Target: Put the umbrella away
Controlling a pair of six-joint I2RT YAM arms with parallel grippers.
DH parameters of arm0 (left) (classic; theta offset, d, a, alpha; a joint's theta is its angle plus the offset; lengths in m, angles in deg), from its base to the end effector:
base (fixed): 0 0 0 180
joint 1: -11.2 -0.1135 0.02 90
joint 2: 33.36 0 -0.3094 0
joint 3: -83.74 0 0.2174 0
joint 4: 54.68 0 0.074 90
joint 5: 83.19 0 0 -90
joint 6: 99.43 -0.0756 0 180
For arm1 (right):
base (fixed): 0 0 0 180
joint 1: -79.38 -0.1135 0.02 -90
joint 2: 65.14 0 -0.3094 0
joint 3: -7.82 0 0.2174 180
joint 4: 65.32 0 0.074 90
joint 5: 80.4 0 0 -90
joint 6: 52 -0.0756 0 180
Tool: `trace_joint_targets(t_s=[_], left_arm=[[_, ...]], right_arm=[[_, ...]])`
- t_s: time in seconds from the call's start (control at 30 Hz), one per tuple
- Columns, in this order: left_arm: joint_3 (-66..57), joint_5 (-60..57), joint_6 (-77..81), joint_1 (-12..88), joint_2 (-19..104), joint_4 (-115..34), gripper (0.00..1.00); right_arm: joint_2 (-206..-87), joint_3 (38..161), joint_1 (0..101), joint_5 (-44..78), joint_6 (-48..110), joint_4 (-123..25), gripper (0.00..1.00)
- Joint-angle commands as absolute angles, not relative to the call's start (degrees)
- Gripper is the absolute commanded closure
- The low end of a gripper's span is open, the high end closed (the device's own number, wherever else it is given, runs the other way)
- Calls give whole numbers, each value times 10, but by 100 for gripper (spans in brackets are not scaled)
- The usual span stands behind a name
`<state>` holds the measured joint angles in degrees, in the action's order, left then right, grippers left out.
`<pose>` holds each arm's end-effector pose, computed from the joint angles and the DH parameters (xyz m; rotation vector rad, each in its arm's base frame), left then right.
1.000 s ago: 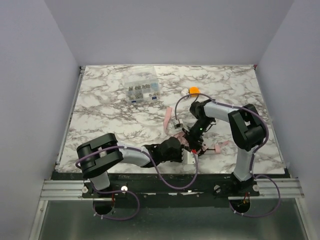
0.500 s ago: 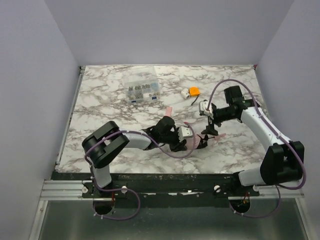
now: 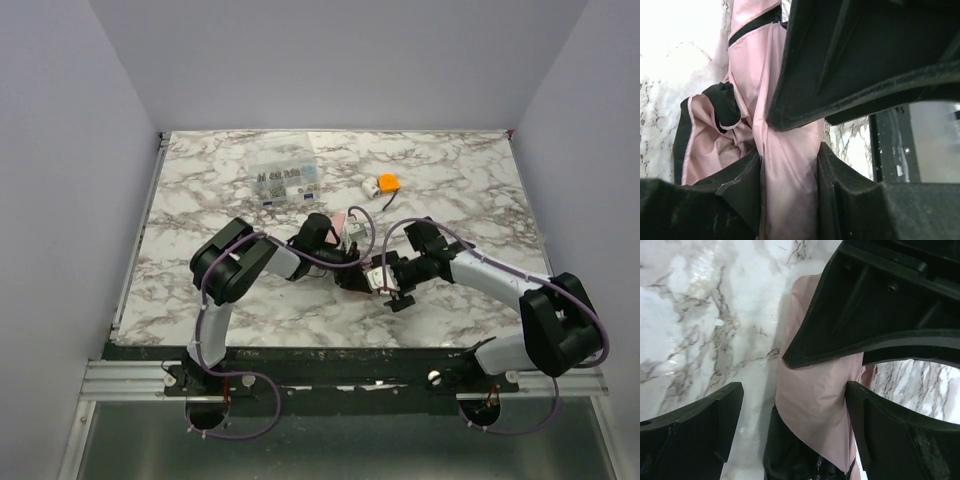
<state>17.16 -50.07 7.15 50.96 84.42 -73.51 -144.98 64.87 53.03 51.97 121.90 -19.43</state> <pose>0.2653 -0.3031 0.1561 1.0748 2.0061 -1.6078 0.1683 0.1402 0.2129 -2.0742 1.2317 0.5993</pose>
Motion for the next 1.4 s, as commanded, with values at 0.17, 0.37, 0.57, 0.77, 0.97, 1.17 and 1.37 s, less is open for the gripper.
trace_joint_targets(t_s=[0.17,0.37,0.57,0.77,0.97,1.17,1.37], left_arm=[[210,-502,219,472,969,-632,98],[212,-486,319,452,873,-733,48],[219,-425,333,433,747,-751,2],[254,-276,231,421,619,-621,2],[313,-127,280,396,563,-562,2],[320,-122,302,387,576,-530,15],[278,-154,329,389,644,-524,54]], right_arm=[[-1551,595,477,333,1169,-313,68],[-1591,635,473,337,1170,-214,84],[-1619,665,473,362,1165,-134,86],[-1641,684,473,376,1155,-103,87],[-1644,688,473,394,1176,-78,87],[-1638,677,473,390,1184,-84,87],[-1633,674,472,389,1184,-93,87]])
